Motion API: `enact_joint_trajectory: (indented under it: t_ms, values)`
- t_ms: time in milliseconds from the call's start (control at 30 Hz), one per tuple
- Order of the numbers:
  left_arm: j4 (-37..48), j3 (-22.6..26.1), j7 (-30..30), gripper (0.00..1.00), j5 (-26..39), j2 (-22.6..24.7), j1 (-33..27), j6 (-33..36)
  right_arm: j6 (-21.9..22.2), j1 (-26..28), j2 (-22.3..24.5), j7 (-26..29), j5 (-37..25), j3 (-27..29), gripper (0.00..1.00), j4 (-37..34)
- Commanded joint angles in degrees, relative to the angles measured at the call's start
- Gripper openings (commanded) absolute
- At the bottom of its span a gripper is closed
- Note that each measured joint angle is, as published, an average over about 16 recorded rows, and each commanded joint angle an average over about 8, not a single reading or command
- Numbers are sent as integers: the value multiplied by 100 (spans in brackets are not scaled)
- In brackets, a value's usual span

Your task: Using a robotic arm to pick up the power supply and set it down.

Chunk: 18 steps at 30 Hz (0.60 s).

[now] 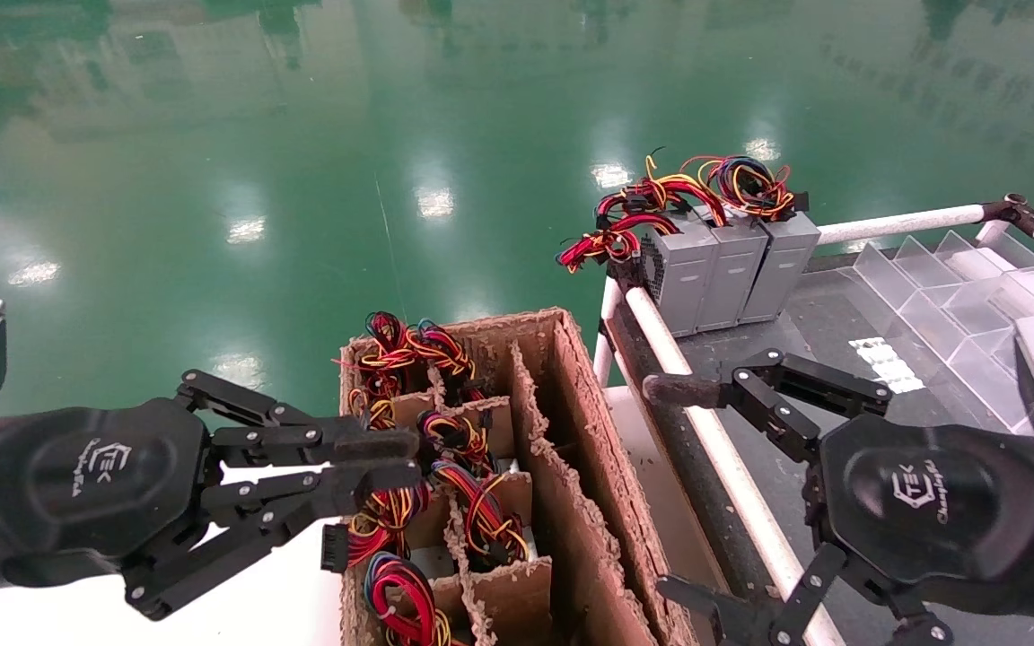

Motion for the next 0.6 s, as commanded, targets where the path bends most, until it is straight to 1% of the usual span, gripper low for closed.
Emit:
enact_joint_trajectory:
  t_ms: [33, 133, 167, 400, 433, 600]
  values:
    - [0, 0, 0, 0, 0, 0, 0, 0, 0, 0, 0, 0, 0, 0, 100, 0]
    - [0, 0, 0, 0, 0, 0, 0, 0, 0, 0, 0, 0, 0, 0, 100, 0]
    - [0, 0, 0, 9, 0, 0, 0, 0, 0, 0, 0, 0, 0, 0, 100, 0]
    - [0, 0, 0, 97, 0, 0, 0, 0, 4, -1, 0, 2, -1, 1, 100, -3]
    - [0, 0, 0, 100, 0, 0, 0, 0, 11, -2, -3, 5, -1, 0, 100, -10]
    - [1, 0, 0, 100, 0, 0, 0, 0, 114, 11, -77, 73, -49, -44, 100, -93]
